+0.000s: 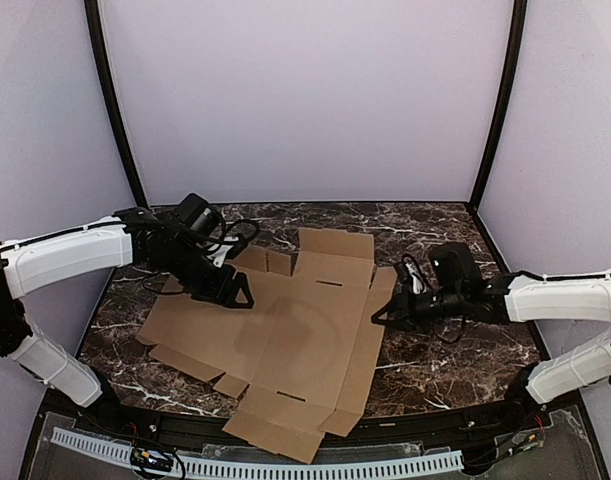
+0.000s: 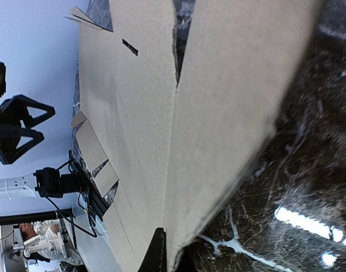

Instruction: Fold the paper box

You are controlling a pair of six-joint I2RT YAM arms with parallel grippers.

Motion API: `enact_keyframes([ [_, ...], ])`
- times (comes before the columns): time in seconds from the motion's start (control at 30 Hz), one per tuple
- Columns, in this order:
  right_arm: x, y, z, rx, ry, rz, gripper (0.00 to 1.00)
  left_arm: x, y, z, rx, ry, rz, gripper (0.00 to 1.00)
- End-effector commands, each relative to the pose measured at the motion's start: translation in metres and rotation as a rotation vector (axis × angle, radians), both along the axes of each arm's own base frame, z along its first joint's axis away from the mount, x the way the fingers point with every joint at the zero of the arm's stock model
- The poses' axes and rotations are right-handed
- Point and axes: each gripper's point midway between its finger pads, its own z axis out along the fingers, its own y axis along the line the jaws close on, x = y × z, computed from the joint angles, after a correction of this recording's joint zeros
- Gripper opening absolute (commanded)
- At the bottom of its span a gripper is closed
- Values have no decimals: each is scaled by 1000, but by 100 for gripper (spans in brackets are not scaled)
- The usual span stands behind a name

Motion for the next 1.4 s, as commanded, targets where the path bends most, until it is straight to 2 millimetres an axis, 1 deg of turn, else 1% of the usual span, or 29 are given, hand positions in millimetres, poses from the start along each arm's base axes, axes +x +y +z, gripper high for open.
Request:
enact_keyframes([
  [0.0,25,-25,20,-67,-82,21,0,1,6,18,24,-53,-14,71],
  [0.07,34,-34,27,-98,-95,56,0,2,5,21,19,-61,-17,71],
  [0.13,42,-44,27,-144,-93,81,0,1,4,23,10,-55,-22,71],
  [0.2,48,-49,27,-150,-72,122,0,1,3,23,7,-54,-25,71],
  [0.27,52,-49,27,-149,-59,173,0,0,4,22,6,-55,-25,71],
  [0.4,60,-46,16,-172,-34,250,0,-1,4,22,0,-63,-26,71],
  [0.57,81,-44,1,-206,-31,287,0,-2,1,24,-19,-61,-35,71],
  [0.67,90,-41,-7,-213,-15,304,0,-3,-1,25,-35,-61,-40,71],
  [0.7,94,-40,-9,-219,-10,306,3,-4,0,24,-39,-60,-36,71],
  [0.73,96,-40,-10,-220,-9,306,11,-4,-1,22,-47,-59,-37,71],
  [0.83,107,-40,-9,-237,-16,278,26,-3,-4,20,-59,-58,-33,71],
  [0.9,110,-39,-3,-235,-27,263,31,-2,-7,19,-67,-57,-37,71],
  [0.97,109,-40,3,-230,-38,252,37,0,-11,17,-76,-53,-43,72],
  [1.07,98,-42,5,-209,-30,230,40,2,-16,10,-79,-38,-53,71],
  [1.23,70,-50,-6,-143,19,139,43,6,-21,-4,-63,-20,-56,71],
  [1.37,53,-57,-20,-114,53,57,46,6,-27,-18,-39,4,-72,71],
])
